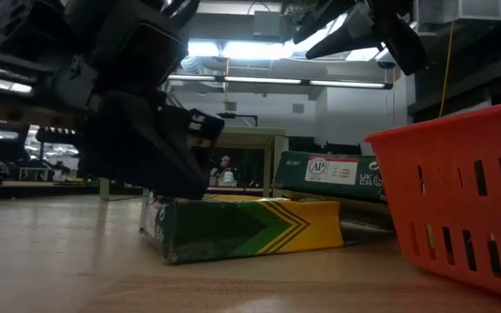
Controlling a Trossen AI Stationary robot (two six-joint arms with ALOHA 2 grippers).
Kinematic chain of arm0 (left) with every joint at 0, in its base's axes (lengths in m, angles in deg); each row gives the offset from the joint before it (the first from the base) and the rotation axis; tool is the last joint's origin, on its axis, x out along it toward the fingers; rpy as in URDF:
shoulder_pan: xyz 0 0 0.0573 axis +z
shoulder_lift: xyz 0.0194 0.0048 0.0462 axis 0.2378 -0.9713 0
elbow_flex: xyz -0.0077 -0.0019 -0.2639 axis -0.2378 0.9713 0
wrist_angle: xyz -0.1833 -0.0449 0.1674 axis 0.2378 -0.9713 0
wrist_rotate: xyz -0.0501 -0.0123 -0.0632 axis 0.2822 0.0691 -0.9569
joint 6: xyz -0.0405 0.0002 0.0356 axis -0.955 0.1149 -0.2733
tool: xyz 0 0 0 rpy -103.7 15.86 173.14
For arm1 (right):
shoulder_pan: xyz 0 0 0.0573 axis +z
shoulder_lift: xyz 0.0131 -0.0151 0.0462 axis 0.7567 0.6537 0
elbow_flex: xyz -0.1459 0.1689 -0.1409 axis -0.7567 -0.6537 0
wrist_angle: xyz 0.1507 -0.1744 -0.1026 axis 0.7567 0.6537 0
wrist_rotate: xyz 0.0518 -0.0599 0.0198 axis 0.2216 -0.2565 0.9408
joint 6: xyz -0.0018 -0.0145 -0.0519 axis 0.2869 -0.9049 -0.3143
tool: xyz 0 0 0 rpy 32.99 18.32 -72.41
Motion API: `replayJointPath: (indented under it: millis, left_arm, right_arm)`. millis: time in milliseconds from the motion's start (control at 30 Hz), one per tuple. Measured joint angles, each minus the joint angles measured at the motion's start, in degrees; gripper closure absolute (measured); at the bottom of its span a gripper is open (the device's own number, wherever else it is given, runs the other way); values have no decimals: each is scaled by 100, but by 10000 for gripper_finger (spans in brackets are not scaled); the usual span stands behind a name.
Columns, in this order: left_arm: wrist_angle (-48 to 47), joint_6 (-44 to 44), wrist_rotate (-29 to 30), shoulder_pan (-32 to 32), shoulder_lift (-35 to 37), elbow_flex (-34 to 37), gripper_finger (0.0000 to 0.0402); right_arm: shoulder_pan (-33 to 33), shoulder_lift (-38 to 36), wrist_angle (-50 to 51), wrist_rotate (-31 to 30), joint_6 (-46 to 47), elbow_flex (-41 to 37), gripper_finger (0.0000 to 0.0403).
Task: Pick & Place Office Desk Supplies
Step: Put the box of crayons into the yellow bin
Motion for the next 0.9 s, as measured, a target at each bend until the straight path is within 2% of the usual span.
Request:
replayJointPath:
  millis: [300,900]
  left_arm:
    - [-82,74,221,175,20,-3,400]
    - [-77,277,155,399,55,-1,399]
  right_arm:
    - [0,-2,0,138,-38,0,295]
    - [0,-2,-21,138,-98,0,295]
